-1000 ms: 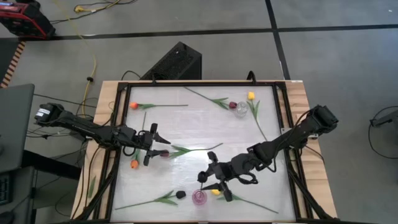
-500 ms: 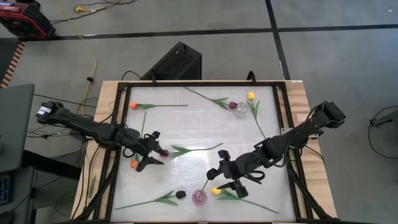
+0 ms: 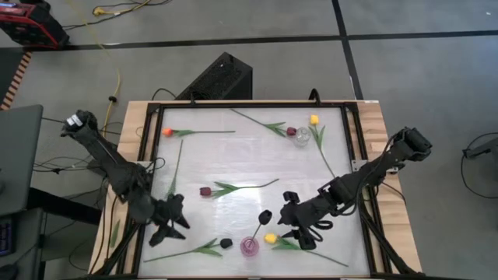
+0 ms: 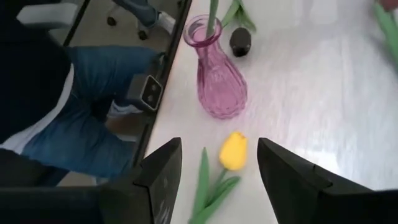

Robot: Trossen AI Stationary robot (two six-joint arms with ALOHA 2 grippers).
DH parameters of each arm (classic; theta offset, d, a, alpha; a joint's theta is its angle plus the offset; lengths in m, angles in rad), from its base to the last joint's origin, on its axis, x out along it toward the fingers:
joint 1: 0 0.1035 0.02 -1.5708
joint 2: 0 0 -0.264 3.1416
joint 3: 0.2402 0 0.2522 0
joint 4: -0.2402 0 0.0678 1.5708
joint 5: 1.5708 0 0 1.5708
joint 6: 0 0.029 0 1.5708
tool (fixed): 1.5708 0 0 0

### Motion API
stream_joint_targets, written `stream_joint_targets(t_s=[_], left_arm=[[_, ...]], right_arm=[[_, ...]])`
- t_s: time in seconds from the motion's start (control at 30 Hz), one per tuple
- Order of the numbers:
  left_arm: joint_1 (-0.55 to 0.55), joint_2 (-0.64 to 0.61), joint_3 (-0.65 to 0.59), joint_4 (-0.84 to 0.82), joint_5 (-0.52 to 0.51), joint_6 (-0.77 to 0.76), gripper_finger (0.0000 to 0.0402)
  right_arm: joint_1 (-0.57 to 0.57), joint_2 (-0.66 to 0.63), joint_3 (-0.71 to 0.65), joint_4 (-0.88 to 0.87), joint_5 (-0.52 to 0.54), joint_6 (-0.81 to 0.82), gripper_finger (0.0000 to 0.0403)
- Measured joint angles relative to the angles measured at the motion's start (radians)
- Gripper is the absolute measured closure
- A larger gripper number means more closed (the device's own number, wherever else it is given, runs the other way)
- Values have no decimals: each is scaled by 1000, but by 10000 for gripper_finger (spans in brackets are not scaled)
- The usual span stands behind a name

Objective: Sort flowers into vase by color
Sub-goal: Put the black tulip into the pink vase

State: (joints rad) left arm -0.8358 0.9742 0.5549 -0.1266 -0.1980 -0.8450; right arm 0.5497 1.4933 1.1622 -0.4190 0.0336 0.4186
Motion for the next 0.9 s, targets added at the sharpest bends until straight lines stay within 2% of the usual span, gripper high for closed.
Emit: stream_joint_targets(t_s=[0.17,0.3,0.4,0.6,0.7,0.9], left_arm=[[-122,187,0,132,-99,-88,214],[-173,334,0,219,-134,-135,214],[-198,426,6,217,-174,-206,214],[-223,604,94,219,-214,-240,214],[-225,683,165,165,-219,-235,214],[-235,796,330,-131,-278,-251,214]], right_arm=[[63,0,-23,6,123,68,169],[110,0,-31,9,229,107,169],[139,0,-33,5,297,103,169],[145,0,-33,-1,340,97,169],[144,0,-33,0,357,96,169],[148,0,-33,1,366,97,169]])
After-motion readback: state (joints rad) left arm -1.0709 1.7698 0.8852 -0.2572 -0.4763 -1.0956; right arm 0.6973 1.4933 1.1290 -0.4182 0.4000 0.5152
